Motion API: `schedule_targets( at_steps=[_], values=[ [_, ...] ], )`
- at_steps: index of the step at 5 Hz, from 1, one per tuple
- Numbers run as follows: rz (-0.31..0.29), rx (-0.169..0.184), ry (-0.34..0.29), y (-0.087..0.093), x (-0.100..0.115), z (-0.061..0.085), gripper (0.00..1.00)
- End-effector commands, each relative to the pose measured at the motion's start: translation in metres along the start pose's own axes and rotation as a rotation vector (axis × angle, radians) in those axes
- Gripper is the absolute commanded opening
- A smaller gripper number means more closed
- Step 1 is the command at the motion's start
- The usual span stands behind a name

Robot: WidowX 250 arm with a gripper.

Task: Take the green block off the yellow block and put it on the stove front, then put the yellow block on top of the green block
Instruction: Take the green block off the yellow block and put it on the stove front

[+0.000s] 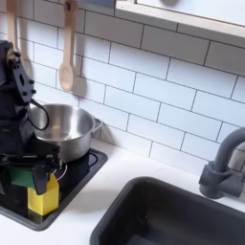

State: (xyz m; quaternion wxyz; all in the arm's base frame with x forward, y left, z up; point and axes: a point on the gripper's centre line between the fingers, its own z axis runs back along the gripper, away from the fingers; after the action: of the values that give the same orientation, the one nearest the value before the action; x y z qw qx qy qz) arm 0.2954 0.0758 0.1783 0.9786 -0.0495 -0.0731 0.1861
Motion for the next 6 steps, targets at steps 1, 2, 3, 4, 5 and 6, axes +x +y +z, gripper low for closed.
schedule_targets(
  at_steps=[1, 2, 3, 4, 5, 6],
  values=[
    [0.028, 0.009, -0.005, 0.022, 0.007, 0.004, 0.00],
    [0.059, 0.012, 0.003, 0.036, 0.010, 0.003, 0.00],
    [0.083, 0.015, 0.017, 0.049, 0.012, -0.002, 0.00],
    [0.113, 0.014, 0.039, 0.062, 0.016, -0.012, 0.00],
    [0.106, 0.024, 0.059, 0.065, 0.020, -0.021, 0.00],
    [0.116, 0.025, 0.068, 0.070, 0.024, -0.029, 0.00]
  ],
)
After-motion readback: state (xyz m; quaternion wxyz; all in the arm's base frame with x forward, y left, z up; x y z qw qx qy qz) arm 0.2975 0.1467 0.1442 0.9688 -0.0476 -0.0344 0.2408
